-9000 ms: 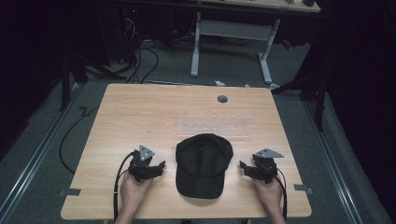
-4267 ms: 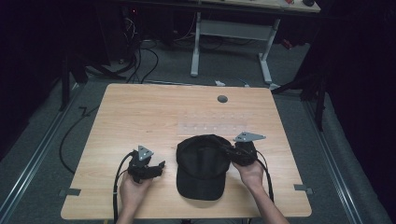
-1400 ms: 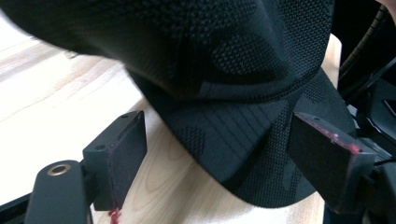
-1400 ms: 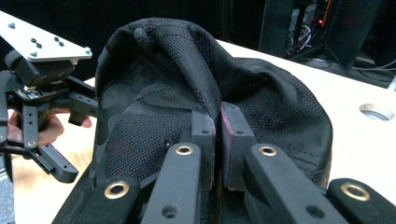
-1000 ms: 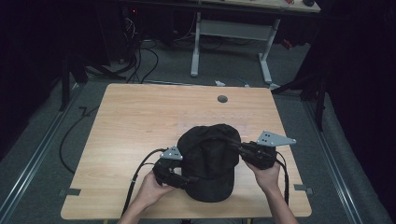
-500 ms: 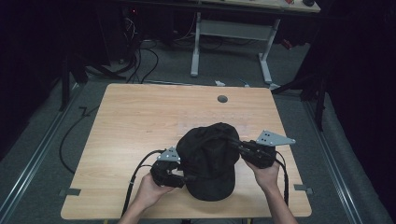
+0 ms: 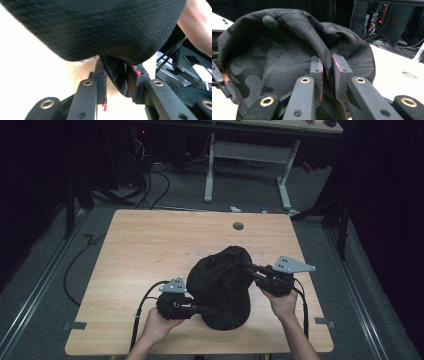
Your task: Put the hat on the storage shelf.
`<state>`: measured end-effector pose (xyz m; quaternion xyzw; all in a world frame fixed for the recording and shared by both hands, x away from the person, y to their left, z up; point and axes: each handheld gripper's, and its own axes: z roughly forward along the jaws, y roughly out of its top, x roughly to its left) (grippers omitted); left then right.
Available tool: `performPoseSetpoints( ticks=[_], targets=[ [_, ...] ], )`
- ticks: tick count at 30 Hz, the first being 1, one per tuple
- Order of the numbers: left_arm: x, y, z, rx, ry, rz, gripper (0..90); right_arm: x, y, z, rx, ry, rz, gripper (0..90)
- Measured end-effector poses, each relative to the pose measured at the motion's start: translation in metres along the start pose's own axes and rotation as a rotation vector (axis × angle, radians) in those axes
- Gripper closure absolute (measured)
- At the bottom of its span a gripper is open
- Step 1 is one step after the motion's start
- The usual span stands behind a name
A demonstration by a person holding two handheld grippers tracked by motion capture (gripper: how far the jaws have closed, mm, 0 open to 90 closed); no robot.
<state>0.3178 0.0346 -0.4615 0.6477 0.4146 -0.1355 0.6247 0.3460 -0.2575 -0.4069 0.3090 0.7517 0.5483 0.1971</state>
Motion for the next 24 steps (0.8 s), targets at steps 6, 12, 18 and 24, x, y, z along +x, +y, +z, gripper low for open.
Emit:
performPoseSetpoints(
  ticks=[6,12,18,24],
  targets=[
    [-0.002,-0.002,-0.002,0.02,-0.03,-0.004,83.5,0.0,0.0,0.003,-0.009,0.001,0.002,74.6],
    [-0.007,-0.003,-0.003,-0.002,-0.029,0.02,85.9,0.0,0.0,0.001,-0.022,-0.014,0.0,68.9],
    [-0.008,-0.001,-0.007,-0.034,-0.02,0.034,86.0,-0.006,-0.002,-0.004,-0.029,-0.029,0.039,52.5],
    [-0.007,-0.001,-0.011,-0.058,0.017,0.05,85.9,-0.011,-0.012,-0.008,0.019,-0.052,0.062,45.7]
  ],
)
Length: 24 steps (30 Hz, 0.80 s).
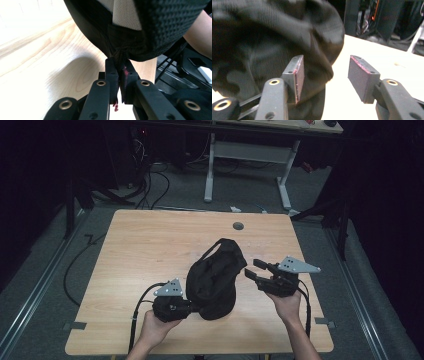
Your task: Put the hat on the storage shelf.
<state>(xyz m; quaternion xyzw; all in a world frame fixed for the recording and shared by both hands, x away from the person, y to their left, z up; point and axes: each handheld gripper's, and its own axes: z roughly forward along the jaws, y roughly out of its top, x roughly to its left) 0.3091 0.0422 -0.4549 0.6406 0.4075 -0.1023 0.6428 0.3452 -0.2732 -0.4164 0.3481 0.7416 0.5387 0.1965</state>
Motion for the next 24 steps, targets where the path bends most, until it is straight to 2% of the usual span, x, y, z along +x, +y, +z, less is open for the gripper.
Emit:
performPoseSetpoints(
  ticks=[2,4,5,7,8,9,10,11,12,13,16,17,19,24],
  targets=[
    [0.0,0.0,-0.001,-0.005,0.005,0.0,85.9,-0.001,-0.003,0.0,0.012,-0.007,0.005,44.9],
    [0.0,0.002,-0.003,-0.027,0.007,-0.002,85.9,-0.006,-0.015,0.003,0.075,-0.042,0.013,43.4],
    [0.0,0.002,-0.003,-0.027,0.007,-0.002,85.9,-0.006,-0.015,0.003,0.075,-0.042,0.013,43.4],
    [0.0,0.004,-0.005,-0.041,0.009,-0.006,85.9,-0.01,-0.026,0.004,0.132,-0.069,0.045,43.6],
    [0.0,0.005,-0.005,-0.044,0.01,-0.005,85.9,-0.01,-0.026,0.004,0.132,-0.069,0.045,43.6],
    [0.0,0.007,-0.006,-0.054,0.017,-0.003,85.9,-0.013,-0.033,0.006,0.181,-0.094,0.062,43.7],
    [0.0,0.007,-0.006,-0.054,0.017,-0.003,85.9,-0.013,-0.033,0.006,0.181,-0.094,0.062,43.7],
    [0.0,0.008,-0.007,-0.056,0.02,0.003,85.9,-0.013,-0.037,0.007,0.205,-0.107,0.066,43.6],
    [-0.001,0.009,-0.009,-0.067,0.024,0.006,85.8,-0.015,-0.045,0.01,0.263,-0.134,0.064,42.9],
    [-0.001,0.01,-0.01,-0.072,0.024,0.009,85.8,-0.015,-0.05,0.011,0.29,-0.144,0.064,42.3],
    [0.0,0.012,-0.012,-0.077,0.026,0.006,85.8,-0.017,-0.059,0.014,0.336,-0.165,0.066,41.0],
    [0.001,0.014,-0.013,-0.076,0.034,0.006,85.8,-0.019,-0.068,0.015,0.379,-0.197,0.06,39.9],
    [0.001,0.014,-0.012,-0.074,0.05,0.019,85.8,-0.022,-0.076,0.017,0.424,-0.223,0.067,38.1],
    [0.0,0.015,-0.013,-0.074,0.061,0.034,85.8,-0.03,-0.089,0.016,0.461,-0.26,0.075,36.0]
  ],
)
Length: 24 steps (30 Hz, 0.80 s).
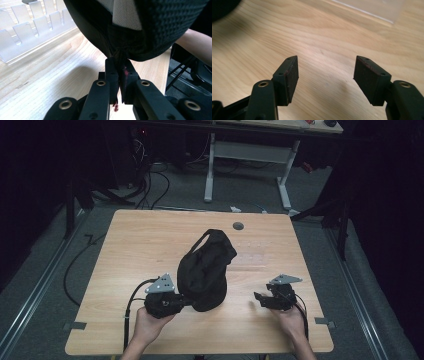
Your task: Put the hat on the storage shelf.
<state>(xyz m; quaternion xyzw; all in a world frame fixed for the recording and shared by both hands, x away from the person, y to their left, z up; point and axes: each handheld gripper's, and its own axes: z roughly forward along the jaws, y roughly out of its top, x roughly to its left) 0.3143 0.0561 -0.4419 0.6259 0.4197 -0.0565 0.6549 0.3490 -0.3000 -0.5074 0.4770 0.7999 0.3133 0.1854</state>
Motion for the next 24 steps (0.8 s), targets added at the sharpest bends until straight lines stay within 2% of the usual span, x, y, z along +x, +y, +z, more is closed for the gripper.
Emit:
performPoseSetpoints(
  ticks=[1,2,4,8,11,12,15,24],
  targets=[
    [0.0,0.001,0.0,-0.003,0.003,0.011,85.8,-0.003,-0.005,0.001,0.001,-0.014,0.024,35.0],
    [0.0,0.001,0.0,-0.003,0.003,0.011,85.8,-0.003,-0.005,0.001,0.001,-0.014,0.024,35.0],
    [0.0,0.003,-0.001,-0.009,0.007,0.019,85.8,-0.008,-0.011,0.003,-0.009,-0.052,0.042,33.7],
    [0.0,0.008,-0.001,-0.027,0.014,0.022,85.8,-0.012,-0.018,0.004,-0.036,-0.094,0.087,32.4],
    [0.001,0.011,-0.002,-0.043,0.026,0.024,85.8,-0.013,-0.022,0.006,-0.032,-0.112,0.092,31.0],
    [0.001,0.014,-0.002,-0.053,0.035,0.025,85.8,-0.013,-0.026,0.008,-0.058,-0.131,0.1,29.3],
    [0.002,0.017,-0.003,-0.064,0.043,0.026,85.8,-0.014,-0.025,0.008,-0.058,-0.14,0.117,29.0],
    [0.004,0.034,-0.006,-0.138,0.086,0.004,85.8,-0.014,-0.025,0.008,-0.057,-0.14,0.117,28.9]
  ],
)
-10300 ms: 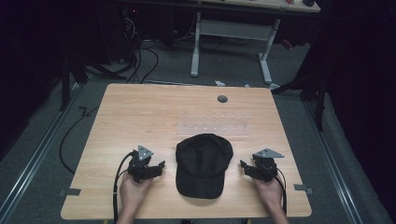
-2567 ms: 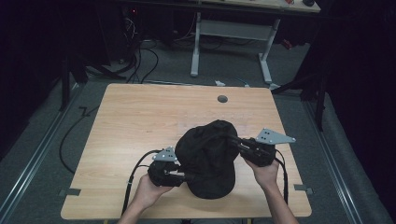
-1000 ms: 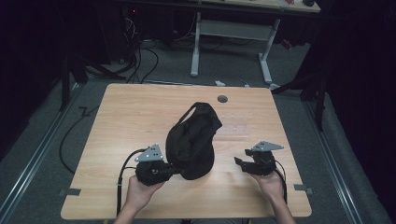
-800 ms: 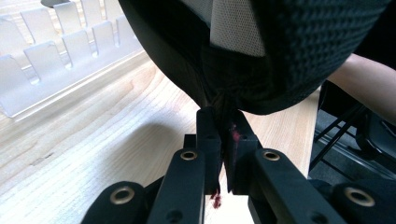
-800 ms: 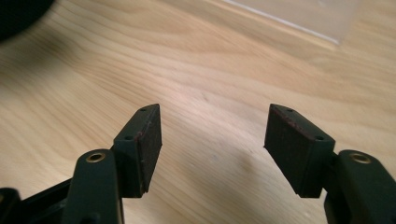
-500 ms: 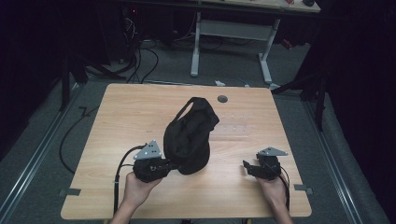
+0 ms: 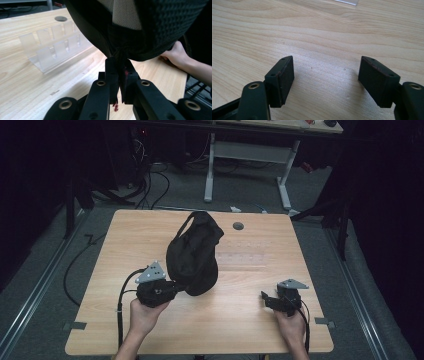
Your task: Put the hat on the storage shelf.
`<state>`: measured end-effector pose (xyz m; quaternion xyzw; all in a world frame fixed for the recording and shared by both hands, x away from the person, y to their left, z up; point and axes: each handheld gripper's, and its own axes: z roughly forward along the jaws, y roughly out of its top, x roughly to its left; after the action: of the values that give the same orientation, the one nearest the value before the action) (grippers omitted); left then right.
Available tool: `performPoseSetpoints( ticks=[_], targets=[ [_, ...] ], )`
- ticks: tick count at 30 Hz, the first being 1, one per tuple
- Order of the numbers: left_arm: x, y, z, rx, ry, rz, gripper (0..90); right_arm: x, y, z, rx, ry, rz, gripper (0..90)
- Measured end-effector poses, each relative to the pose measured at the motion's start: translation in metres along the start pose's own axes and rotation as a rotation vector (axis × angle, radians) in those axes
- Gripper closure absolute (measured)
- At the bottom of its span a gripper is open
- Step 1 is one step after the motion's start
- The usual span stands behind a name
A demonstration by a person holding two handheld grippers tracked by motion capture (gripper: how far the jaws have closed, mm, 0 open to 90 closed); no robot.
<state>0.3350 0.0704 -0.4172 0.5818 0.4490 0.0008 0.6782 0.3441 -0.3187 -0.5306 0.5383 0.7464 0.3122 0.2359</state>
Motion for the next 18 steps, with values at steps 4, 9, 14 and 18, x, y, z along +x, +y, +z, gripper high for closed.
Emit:
performPoseSetpoints(
  ticks=[4,9,14,18],
  targets=[
    [0.001,0.006,0.001,-0.013,0.02,0.0,85.8,0.0,0.0,0.0,0.0,0.001,-0.005,28.8],
    [0.002,0.016,0.003,-0.041,0.036,-0.005,85.8,0.001,-0.001,-0.001,-0.001,0.009,-0.01,28.8],
    [0.004,0.025,0.006,-0.065,0.052,-0.008,85.8,0.001,-0.001,-0.001,-0.002,0.01,-0.01,28.8],
    [0.006,0.032,0.009,-0.083,0.068,-0.001,85.8,0.001,-0.001,-0.001,-0.002,0.012,-0.012,28.7]
  ],
)
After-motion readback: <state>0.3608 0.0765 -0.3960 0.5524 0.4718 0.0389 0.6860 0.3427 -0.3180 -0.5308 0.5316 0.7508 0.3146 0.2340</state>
